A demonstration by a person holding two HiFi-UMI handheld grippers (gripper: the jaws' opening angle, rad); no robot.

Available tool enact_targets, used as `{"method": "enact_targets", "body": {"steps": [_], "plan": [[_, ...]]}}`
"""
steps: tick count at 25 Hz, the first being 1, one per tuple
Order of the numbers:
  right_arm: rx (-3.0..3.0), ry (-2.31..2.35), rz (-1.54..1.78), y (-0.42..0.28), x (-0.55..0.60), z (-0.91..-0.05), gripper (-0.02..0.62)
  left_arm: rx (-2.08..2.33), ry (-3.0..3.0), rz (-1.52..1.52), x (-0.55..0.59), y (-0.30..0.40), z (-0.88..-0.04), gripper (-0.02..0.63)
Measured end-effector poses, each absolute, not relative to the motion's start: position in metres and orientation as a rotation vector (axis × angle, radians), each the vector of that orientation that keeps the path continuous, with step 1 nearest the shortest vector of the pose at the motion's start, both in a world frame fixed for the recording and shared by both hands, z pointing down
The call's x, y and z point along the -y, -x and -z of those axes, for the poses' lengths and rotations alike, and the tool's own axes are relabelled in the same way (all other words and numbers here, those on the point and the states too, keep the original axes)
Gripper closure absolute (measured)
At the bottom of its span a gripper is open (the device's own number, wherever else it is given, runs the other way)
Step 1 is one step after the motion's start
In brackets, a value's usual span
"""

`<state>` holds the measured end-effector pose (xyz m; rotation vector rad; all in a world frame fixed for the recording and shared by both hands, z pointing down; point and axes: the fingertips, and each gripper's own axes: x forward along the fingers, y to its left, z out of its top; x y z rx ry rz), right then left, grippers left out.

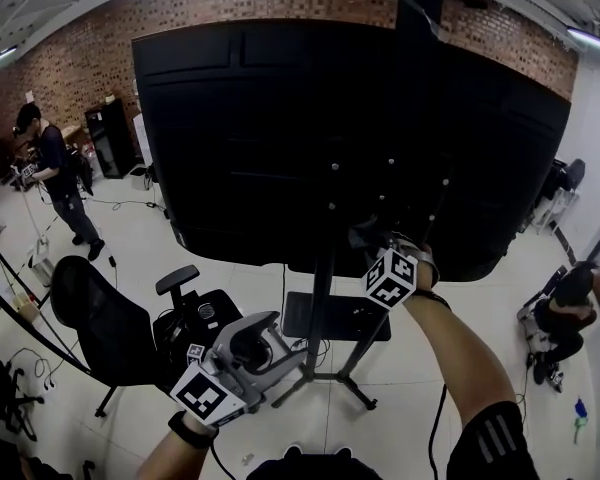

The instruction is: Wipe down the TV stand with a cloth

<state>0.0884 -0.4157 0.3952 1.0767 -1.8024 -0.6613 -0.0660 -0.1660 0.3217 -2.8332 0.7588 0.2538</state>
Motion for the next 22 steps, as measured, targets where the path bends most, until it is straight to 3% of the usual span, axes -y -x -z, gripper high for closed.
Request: {"method": "enact_targets", "body": {"steps": [10,22], "plan": [[2.027,-1.054,1.027,0.019,0.331,-0.254,0.563,-0.815,2.778,-0.301,0.163,0.094,-0.308,0.299],[1.935,-0.913,1.023,0.153,0.408,-0.232,0.563,-0.934,2.697,-0.322,0.145,0.140,-0.292,0.299]]}}
